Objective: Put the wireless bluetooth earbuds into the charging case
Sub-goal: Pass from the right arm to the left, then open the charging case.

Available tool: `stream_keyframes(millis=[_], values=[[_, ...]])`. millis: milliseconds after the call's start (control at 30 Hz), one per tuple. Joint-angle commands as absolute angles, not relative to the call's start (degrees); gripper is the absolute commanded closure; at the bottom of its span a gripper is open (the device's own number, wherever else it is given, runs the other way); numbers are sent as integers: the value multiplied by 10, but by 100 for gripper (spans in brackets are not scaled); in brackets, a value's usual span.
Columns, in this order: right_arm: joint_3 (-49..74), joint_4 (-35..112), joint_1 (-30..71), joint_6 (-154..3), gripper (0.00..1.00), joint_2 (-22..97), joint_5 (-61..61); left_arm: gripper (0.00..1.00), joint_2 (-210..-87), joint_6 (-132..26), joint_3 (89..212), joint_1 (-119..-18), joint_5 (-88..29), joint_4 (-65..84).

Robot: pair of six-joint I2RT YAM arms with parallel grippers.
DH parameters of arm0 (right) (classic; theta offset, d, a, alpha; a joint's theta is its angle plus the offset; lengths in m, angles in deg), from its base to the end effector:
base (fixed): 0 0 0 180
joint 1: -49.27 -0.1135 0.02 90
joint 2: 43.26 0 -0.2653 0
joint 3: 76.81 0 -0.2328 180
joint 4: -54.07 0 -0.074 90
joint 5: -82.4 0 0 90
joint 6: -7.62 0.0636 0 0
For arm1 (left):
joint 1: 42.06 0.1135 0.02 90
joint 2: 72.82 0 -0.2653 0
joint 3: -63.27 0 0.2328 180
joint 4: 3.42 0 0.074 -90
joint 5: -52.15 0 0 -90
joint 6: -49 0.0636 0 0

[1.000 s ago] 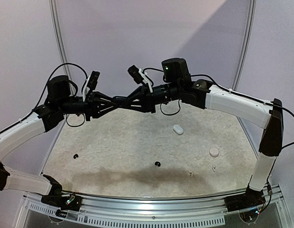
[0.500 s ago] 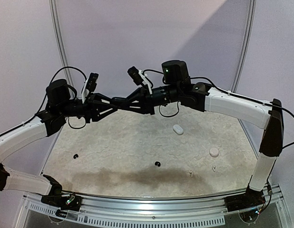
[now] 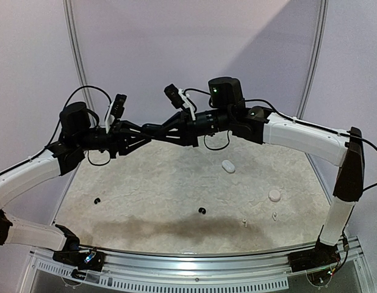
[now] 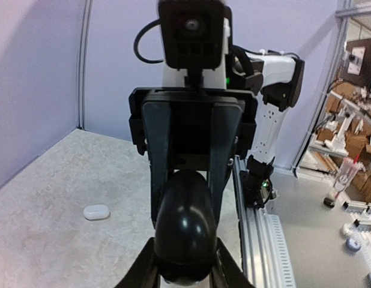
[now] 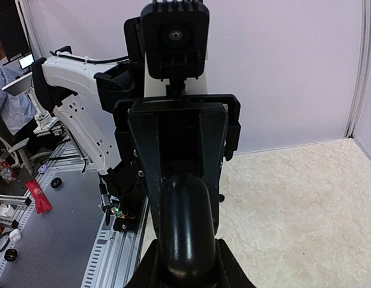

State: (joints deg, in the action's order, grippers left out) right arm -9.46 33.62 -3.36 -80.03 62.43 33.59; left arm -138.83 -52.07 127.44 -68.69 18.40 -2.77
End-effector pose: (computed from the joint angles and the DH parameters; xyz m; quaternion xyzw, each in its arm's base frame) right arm 0.2346 0.3762 0.3687 -0.5094 0.5729 0.5126 0.3866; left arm 0.2034 -0.1611 0.3437 0.4092 0.5870 -0.5193 0.4672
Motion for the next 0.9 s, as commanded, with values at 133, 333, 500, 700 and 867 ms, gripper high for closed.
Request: stream_keyframes(millis=[133,333,500,700,867], values=[[-92,343,-37,-798,100,604,334,98,-1395,-509,1284,-695,187,-22],[-111,301,-39,-813,61,609,307,100,-1393,-442,1301,-695,178,51],[-123,292,-40,-812,50,616,287,100,-1381,-348,1312,-696,163,125],[-151,252,-41,-818,50,637,265,100,-1368,-285,1323,-700,144,174],[-162,230,-41,-847,47,642,264,100,-1366,-306,1323,-701,123,168]])
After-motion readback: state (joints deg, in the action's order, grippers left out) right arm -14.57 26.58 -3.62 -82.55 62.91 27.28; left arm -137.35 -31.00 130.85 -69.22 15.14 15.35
